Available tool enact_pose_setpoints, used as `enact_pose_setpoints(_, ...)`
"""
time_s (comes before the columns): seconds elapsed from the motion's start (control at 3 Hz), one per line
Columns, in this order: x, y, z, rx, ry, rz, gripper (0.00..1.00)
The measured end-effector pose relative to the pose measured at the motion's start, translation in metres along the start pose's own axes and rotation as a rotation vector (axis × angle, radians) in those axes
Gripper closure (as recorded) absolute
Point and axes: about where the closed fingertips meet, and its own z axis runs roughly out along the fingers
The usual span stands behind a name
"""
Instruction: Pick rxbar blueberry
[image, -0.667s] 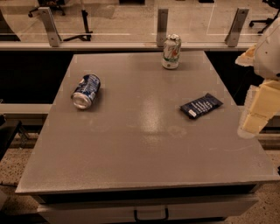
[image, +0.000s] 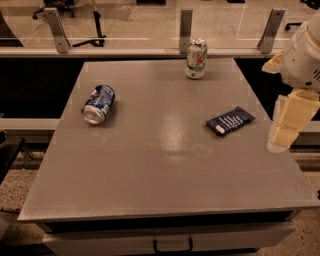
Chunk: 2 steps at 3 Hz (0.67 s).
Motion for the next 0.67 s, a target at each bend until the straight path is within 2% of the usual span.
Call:
enact_pose_setpoints(0.33, 0.006, -0.02, 0.024, -0.023, 0.01, -0.053, 0.0)
enact_pose_setpoints(0.67, 0.015, -0.045, 0.058, -0.101, -0.021, -0.138, 0.0)
